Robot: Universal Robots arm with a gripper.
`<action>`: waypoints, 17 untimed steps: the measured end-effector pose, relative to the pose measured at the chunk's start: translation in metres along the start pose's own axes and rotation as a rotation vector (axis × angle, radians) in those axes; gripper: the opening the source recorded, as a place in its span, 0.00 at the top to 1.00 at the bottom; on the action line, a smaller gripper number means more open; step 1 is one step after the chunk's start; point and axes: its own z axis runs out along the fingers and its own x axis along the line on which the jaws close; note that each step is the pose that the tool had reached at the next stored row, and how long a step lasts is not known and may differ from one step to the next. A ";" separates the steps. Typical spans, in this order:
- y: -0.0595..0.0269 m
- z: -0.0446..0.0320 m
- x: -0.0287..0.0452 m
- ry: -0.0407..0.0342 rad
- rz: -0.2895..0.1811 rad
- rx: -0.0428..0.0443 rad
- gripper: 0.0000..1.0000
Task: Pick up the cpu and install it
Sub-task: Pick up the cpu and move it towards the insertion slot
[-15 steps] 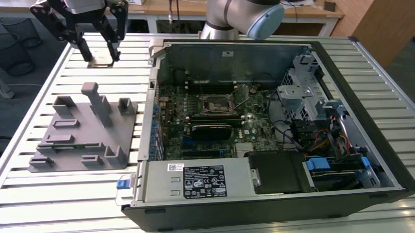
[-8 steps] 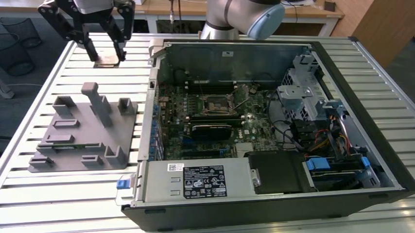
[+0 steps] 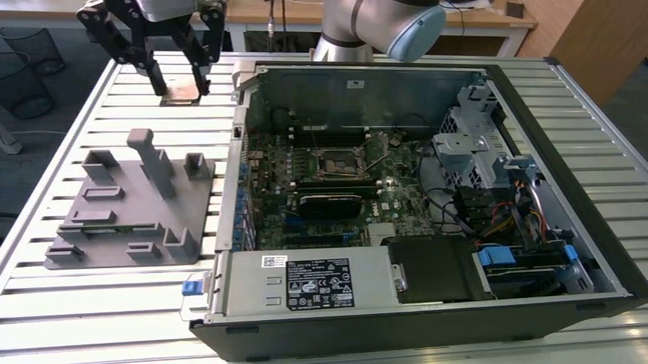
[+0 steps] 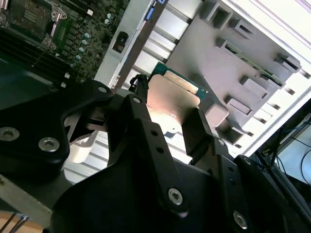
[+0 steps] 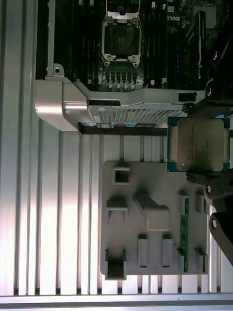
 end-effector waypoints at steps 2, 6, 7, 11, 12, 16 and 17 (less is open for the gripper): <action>0.0000 0.0002 -0.0041 -0.0001 0.000 -0.0001 0.47; 0.0000 0.0004 -0.0112 -0.0001 -0.001 -0.0001 0.47; 0.0000 0.0004 -0.0130 -0.0001 -0.001 -0.0001 0.47; 0.0000 0.0005 -0.0193 0.0000 -0.001 0.0000 0.47; 0.0000 0.0006 -0.0209 0.0000 -0.001 -0.0001 0.47; 0.0000 0.0008 -0.0291 -0.0001 -0.002 -0.0001 0.47; 0.0000 0.0009 -0.0311 -0.0001 -0.002 -0.0001 0.47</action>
